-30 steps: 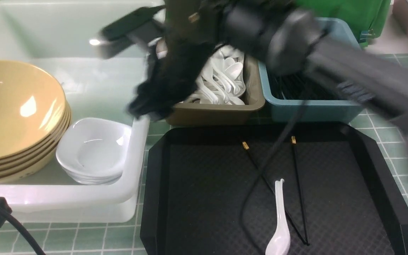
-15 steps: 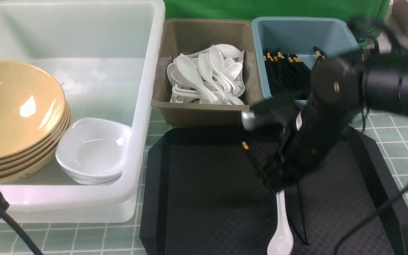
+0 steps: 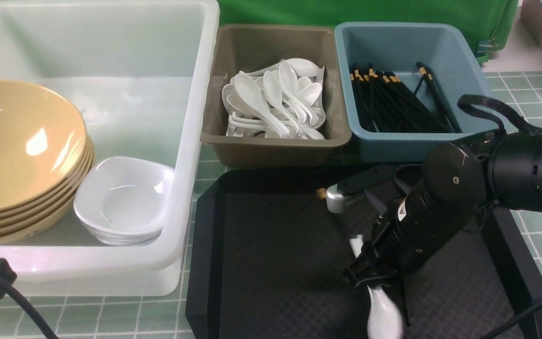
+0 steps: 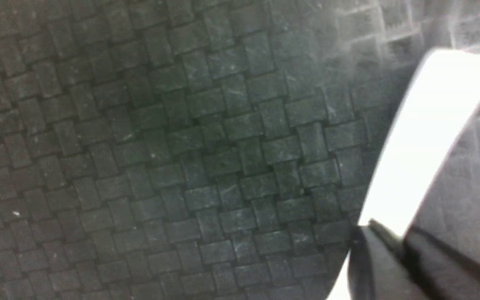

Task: On blue table put chopsticks spoon bowls plates into blue grey white boxes.
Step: 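Reach down and grasp the white spoon resting in the bowl with the right gripper, then place the white spoon into the bin of spoons with the right gripper, then grasp the chopsticks with the right gripper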

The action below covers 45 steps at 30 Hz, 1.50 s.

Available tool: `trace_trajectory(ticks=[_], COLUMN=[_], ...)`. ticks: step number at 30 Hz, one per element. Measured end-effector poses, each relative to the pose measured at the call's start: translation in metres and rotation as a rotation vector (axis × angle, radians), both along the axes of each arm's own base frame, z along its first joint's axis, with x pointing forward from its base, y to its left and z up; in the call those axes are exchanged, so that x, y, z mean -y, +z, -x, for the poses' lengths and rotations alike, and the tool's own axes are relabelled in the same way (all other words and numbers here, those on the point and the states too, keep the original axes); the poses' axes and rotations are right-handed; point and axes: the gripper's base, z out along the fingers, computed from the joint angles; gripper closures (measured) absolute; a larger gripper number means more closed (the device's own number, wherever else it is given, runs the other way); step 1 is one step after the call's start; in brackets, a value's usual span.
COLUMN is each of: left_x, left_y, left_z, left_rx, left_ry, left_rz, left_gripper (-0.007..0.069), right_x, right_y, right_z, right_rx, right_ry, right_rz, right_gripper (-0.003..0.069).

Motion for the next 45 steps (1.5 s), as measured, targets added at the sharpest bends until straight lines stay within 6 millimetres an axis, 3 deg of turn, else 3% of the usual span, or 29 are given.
trace_trajectory(ticks=[4, 9, 10, 11, 13, 16, 18, 20, 22, 25, 29, 30, 33, 35, 38, 41, 45], left_x=[0.0, 0.0, 0.0, 0.0, 0.0, -0.001, -0.001, -0.001, -0.001, -0.001, -0.001, -0.001, -0.001, -0.001, -0.001, -0.001, -0.001], left_y=[0.0, 0.0, 0.0, 0.0, 0.0, 0.001, 0.001, 0.001, 0.001, 0.001, 0.001, 0.001, 0.001, 0.001, 0.001, 0.001, 0.001], left_z=[0.0, 0.0, 0.0, 0.0, 0.0, 0.0, 0.0, 0.0, 0.0, 0.0, 0.0, 0.0, 0.0, 0.0, 0.0, 0.0, 0.0], left_rx=[-0.001, -0.001, -0.001, -0.001, 0.003, 0.013, 0.013, 0.016, 0.016, 0.016, 0.016, 0.016, 0.016, 0.016, 0.016, 0.016, 0.016], left_ry=[0.0, 0.0, 0.0, 0.0, 0.002, 0.006, 0.006, 0.008, 0.008, 0.008, 0.008, 0.007, 0.007, 0.007, 0.007, 0.007, 0.007], left_rz=[0.0, 0.0, 0.0, 0.0, 0.0, 0.0, 0.0, 0.0, 0.0, 0.0, 0.003, 0.005, 0.006, 0.006, 0.007, 0.007, 0.007], left_gripper=[0.0622, 0.0622, 0.0622, 0.0622, 0.0622, 0.0622, 0.0622, 0.0622, 0.0622, 0.0622, 0.0622, 0.0622, 0.0622, 0.0622, 0.0622, 0.0622, 0.0622], right_x=[0.003, 0.0, 0.0, -0.005, -0.013, -0.024, -0.032, -0.036, -0.047, -0.057, -0.054, -0.051, -0.042, -0.029, -0.015, 0.006, 0.017], right_y=[0.012, 0.06, 0.061, 0.085, 0.11, 0.135, 0.141, 0.141, 0.128, 0.089, 0.052, 0.046, 0.053, 0.07, 0.075, 0.047, 0.012], right_z=[0.004, -0.001, -0.001, -0.01, -0.025, -0.051, -0.072, -0.081, -0.106, -0.137, -0.147, -0.144, -0.137, -0.127, -0.113, -0.088, -0.07], right_rx=[0.022, 0.165, 0.169, 0.273, 0.45, 0.746, 0.944, 1.002, 1.067, 0.962, 0.748, 0.647, 0.527, 0.442, 0.294, 0.029, -0.074], right_ry=[0.012, 0.045, 0.045, 0.059, 0.062, 0.026, -0.015, -0.027, -0.036, -0.019, 0.006, 0.022, 0.049, 0.068, 0.083, 0.11, 0.1], right_rz=[-0.005, -0.078, -0.08, -0.128, -0.203, -0.325, -0.405, -0.427, -0.434, -0.36, -0.259, -0.218, -0.16, -0.107, -0.038, 0.097, 0.158], right_gripper=[0.0599, 0.0599, 0.0599, 0.0599, 0.06, 0.06, 0.06, 0.0597, 0.0575, 0.0486, 0.0357, 0.0309, 0.0267, 0.0256, 0.0253, 0.0256, 0.0256])
